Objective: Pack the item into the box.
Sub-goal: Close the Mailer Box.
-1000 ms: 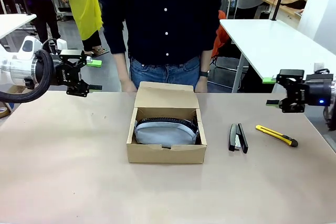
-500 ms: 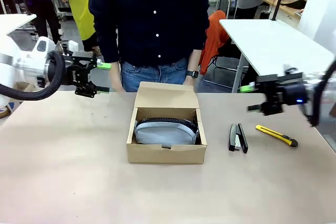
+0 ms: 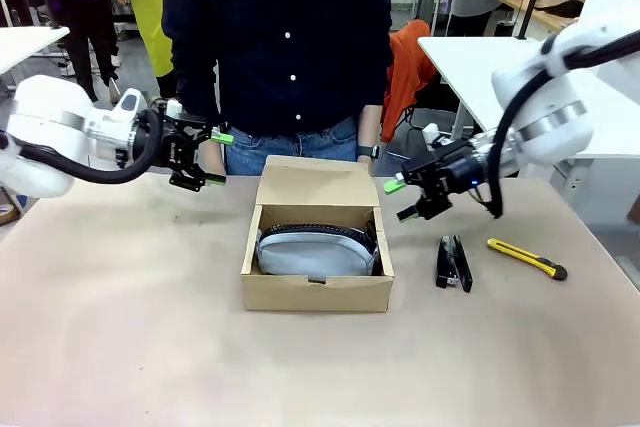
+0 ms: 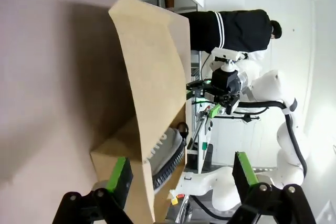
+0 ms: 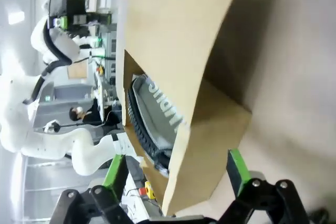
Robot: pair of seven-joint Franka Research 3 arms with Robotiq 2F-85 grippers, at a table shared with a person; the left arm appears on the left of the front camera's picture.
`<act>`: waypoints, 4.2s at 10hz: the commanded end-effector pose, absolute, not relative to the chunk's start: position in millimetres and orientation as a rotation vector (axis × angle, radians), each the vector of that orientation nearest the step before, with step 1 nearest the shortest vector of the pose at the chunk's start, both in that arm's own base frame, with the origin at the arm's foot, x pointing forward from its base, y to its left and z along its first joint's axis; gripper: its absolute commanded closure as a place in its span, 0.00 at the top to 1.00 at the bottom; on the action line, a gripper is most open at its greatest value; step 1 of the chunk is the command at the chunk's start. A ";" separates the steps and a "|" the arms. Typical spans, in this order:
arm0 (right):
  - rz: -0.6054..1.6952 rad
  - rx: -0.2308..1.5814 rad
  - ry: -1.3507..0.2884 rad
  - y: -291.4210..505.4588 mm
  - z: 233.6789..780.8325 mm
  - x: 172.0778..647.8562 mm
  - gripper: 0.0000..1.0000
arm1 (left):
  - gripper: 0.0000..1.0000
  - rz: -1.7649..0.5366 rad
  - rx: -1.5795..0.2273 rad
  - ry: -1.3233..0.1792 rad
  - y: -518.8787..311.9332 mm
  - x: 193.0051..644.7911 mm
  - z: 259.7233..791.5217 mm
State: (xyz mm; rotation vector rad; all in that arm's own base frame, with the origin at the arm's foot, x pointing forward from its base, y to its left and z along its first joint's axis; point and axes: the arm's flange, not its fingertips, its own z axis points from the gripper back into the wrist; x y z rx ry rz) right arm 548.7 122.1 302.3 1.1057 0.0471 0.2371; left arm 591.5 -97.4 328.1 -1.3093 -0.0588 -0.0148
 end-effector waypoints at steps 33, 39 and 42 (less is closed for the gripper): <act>0.459 1.212 -0.640 155.8 340.2 528.8 1.00 | 1.00 -0.648 -1.380 -0.323 -196.1 566.6 361.1; 0.673 1.276 -0.824 156.0 355.5 464.8 1.00 | 1.00 -0.878 -1.439 -0.549 -192.4 505.5 366.9; 0.734 1.320 -0.731 164.3 337.0 458.3 1.00 | 1.00 -0.907 -1.439 -0.545 -191.0 491.6 351.0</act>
